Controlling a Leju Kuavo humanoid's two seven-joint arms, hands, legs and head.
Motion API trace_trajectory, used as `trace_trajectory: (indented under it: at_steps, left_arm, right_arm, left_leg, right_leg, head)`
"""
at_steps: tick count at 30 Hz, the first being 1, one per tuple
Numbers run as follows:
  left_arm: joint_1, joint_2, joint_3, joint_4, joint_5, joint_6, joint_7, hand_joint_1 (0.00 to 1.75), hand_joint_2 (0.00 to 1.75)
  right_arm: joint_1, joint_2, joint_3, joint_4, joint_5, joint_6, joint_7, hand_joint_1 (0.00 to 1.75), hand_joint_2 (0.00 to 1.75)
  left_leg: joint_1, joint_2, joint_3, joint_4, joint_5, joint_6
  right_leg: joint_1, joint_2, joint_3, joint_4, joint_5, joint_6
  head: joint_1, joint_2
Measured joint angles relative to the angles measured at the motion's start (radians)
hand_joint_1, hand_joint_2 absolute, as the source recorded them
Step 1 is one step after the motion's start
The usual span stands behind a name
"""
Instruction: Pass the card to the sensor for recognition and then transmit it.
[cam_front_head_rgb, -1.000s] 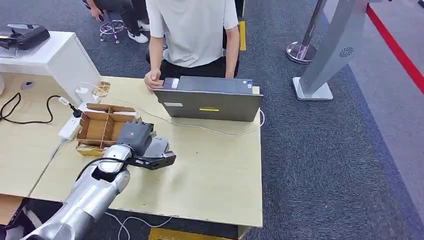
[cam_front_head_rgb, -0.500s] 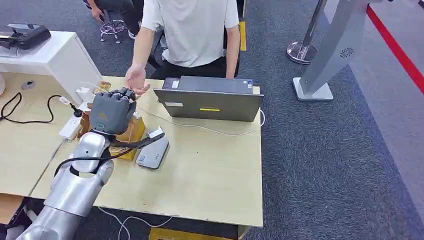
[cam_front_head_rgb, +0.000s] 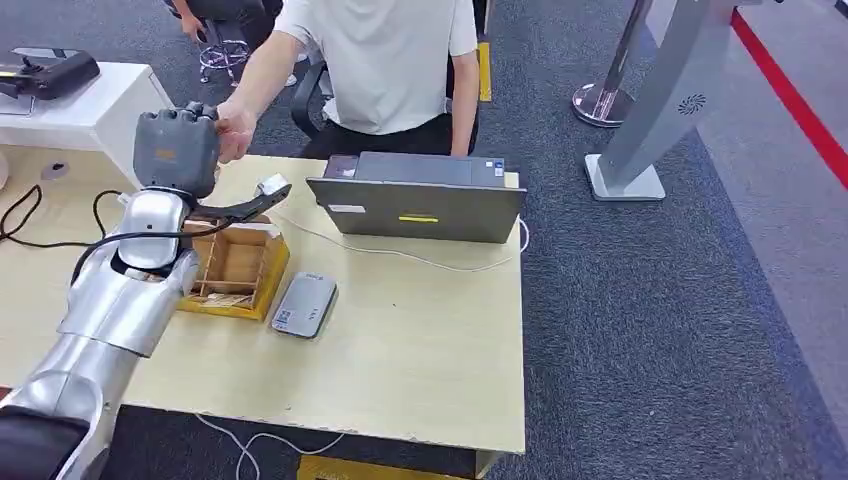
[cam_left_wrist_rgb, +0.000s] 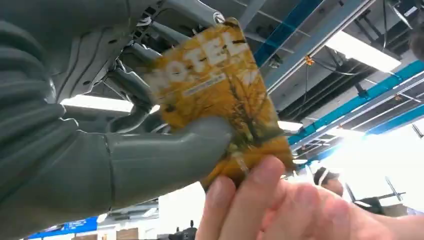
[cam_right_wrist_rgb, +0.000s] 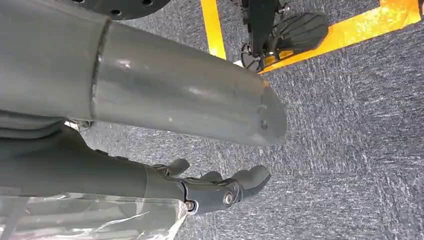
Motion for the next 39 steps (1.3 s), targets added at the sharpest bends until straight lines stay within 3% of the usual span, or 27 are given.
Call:
trace_trajectory:
  at_steps: [4,17,19,28,32,34,35,37,38,39]
  left_arm:
    - [-0.003,-0.01,0.0,0.008,0.003,0.002,-0.032,0.0,1.75]
    - [-0.002,-0.027,0.0,0.01,0.001,-0.005,-0.055,0.0,1.75]
    - [0.012,-0.034,0.0,-0.008,0.029,-0.015,-0.093,0.0,1.75]
    - [0.012,-0.034,0.0,-0.008,0.029,-0.015,-0.093,0.0,1.75]
    - [0.06,-0.038,0.0,-0.079,0.072,-0.048,-0.148,0.0,1.75]
    - [0.151,-0.04,-0.006,-0.202,0.12,-0.081,-0.197,0.0,1.75]
    - [0.334,-0.022,-0.027,-0.392,0.164,-0.053,-0.233,0.0,1.75]
    - [0.661,0.037,-0.032,-0.641,0.194,0.092,-0.288,0.0,1.75]
    - [0.803,0.05,0.004,-0.681,0.208,0.092,-0.303,0.0,1.75]
    - [0.813,0.05,0.024,-0.678,0.197,0.09,-0.297,0.0,1.75]
  right_arm:
    - [0.0,0.001,0.0,0.0,0.0,0.003,0.001,0.0,0.0]
    - [0.0,0.001,0.0,0.0,-0.001,0.001,0.0,0.0,0.0]
    - [0.0,0.001,0.0,0.0,-0.013,0.001,-0.002,0.0,0.0]
    - [0.0,0.001,0.0,0.0,-0.013,0.001,-0.002,0.0,0.0]
    - [0.005,0.001,-0.005,0.0,-0.031,0.001,-0.008,0.0,0.0]
    - [0.013,0.001,-0.018,0.0,-0.055,0.002,-0.019,0.0,0.0]
    - [0.033,0.001,-0.041,0.0,-0.085,0.004,-0.027,0.0,0.0]
    - [0.054,-0.001,-0.083,0.0,-0.115,-0.004,-0.019,0.0,0.0]
    - [0.056,-0.006,-0.096,-0.001,-0.109,-0.011,-0.013,0.0,0.0]
    - [0.057,-0.007,-0.097,-0.001,-0.103,-0.013,-0.013,0.0,0.0]
  left_leg:
    - [0.0,0.0,0.0,0.0,0.0,0.0]
    - [0.0,0.0,0.0,0.0,0.0,0.0]
    - [0.0,0.0,0.0,0.0,0.0,0.0]
    - [0.0,0.0,0.0,0.0,0.0,0.0]
    - [0.0,0.0,0.0,0.0,0.0,0.0]
    - [0.0,0.0,-0.001,0.0,-0.001,0.001]
    - [0.0,0.004,0.0,0.0,-0.005,0.0]
    - [0.0,0.004,0.001,-0.001,-0.008,0.0]
    - [0.0,0.003,0.001,-0.001,-0.008,0.0]
    - [0.0,0.003,0.001,-0.001,-0.007,0.0]
  right_leg:
    - [0.0,0.0,0.0,0.0,0.0,0.0]
    - [0.0,0.0,0.0,0.0,0.0,0.0]
    - [0.0,0.0,0.0,0.0,0.0,0.0]
    - [0.0,0.0,0.0,0.0,0.0,0.0]
    - [0.0,0.0,0.0,0.0,0.0,0.0]
    - [0.0,0.0,0.0,0.0,-0.001,0.001]
    - [0.0,0.003,0.0,0.0,-0.002,0.001]
    - [0.0,0.004,0.0,0.0,-0.006,0.001]
    - [0.0,0.001,0.001,-0.001,-0.007,0.002]
    - [0.0,0.001,0.001,0.0,-0.006,0.002]
  head:
    - [0.0,0.0]
    - [0.0,0.0]
    - [0.0,0.0]
    - [0.0,0.0]
    - [0.0,0.0]
    - [0.0,0.0]
    - [0.0,0.0]
    - [0.0,0.0]
    - [0.0,0.0]
    - [0.0,0.0]
